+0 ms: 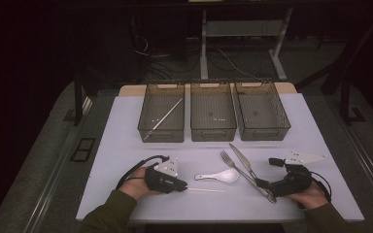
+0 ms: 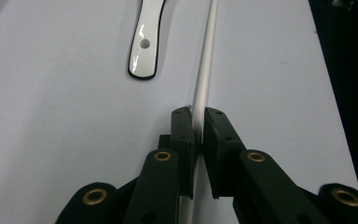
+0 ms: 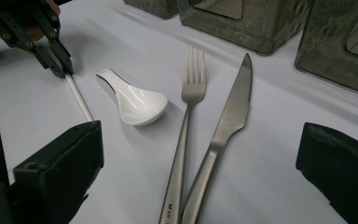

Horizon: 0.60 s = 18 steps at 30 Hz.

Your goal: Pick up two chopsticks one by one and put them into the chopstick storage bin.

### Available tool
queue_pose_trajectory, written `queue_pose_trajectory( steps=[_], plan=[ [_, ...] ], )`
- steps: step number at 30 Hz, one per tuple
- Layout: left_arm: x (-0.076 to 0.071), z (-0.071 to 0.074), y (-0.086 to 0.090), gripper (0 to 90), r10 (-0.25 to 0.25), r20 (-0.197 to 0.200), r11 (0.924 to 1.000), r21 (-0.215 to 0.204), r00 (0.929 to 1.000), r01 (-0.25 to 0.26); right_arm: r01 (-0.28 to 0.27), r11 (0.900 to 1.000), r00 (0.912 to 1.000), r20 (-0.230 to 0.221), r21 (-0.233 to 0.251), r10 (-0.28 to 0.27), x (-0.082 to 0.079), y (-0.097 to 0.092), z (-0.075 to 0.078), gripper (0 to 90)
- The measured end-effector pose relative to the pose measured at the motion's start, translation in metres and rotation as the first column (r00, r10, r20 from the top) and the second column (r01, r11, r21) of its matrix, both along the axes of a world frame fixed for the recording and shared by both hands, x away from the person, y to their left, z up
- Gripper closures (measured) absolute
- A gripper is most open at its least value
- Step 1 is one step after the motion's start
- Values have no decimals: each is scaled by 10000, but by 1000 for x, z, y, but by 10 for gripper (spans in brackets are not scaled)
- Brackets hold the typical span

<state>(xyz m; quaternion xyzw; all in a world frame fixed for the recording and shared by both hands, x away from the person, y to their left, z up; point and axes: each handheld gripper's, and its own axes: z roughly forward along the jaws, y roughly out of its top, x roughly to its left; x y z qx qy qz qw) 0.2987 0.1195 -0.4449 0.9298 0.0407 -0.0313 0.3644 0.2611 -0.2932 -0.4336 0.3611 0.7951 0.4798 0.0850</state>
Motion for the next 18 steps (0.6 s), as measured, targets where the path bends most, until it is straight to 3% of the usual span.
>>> queue_pose_trajectory(
  steps=[6, 10, 13, 18],
  plan=[
    [4, -2, 2, 824, 5, -290, 9999, -140, 9996, -9, -48, 10000, 10000, -10, 1, 48, 0, 1, 0, 8],
    [3, -1, 0, 837, 57, -322, 10000, -52, 9995, -59, -46, 10000, 10000, -7, 5, 46, 0, 1, 0, 8],
    [0, 1, -2, 843, 38, -133, 10000, 66, 9999, -37, -16, 10000, 10000, 6, 19, 16, 0, 0, 0, 8],
    [-2, 3, -4, 844, 36, -270, 10000, 92, 9996, -34, -34, 10000, 10000, 24, 18, 34, 0, 0, 0, 8]
  ],
)
